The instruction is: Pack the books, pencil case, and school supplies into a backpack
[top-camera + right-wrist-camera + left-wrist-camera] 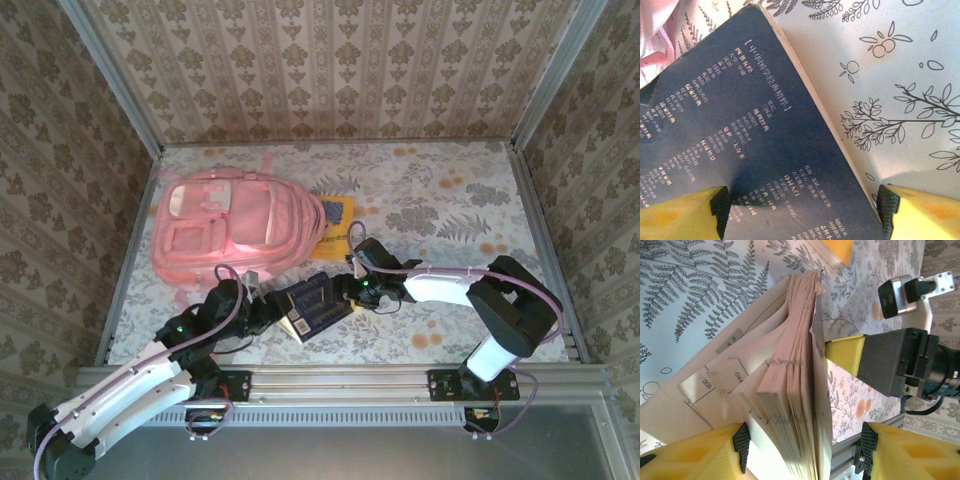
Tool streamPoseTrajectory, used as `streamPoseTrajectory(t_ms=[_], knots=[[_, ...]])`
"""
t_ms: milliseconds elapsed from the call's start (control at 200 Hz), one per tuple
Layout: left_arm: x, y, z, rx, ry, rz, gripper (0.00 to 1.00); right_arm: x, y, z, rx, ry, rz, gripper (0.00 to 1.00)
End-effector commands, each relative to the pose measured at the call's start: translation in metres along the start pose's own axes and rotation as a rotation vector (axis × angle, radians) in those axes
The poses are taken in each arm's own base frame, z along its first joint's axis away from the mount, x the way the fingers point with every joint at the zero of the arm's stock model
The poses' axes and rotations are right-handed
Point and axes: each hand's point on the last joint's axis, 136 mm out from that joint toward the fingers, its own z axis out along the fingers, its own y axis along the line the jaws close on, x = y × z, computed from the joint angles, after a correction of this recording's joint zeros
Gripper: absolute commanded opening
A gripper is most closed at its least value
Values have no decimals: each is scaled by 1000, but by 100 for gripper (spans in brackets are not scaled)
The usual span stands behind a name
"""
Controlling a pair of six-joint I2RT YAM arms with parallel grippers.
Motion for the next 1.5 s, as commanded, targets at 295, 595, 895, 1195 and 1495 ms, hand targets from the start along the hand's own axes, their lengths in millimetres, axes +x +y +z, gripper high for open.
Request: streamPoseTrajectory(t_ms=[295,595,895,1195,1495], knots=[[-5,-9,-9,23,-30,10,47,7,1,19,-40,45,1,78],[-8,-14,-10,41,-49,16,59,6,8,17,-75,42,23,80],[-16,-21,-8,62,-82,-10,51,-11,4,-11,-91,-94,244,95],[-20,-28,5,82,-81,-33,51,-14,-10,-53,-127,-253,374,100],[-12,40,-13,-276,-68,-28,58,-17,-11,-58,95,-134,-52,92]])
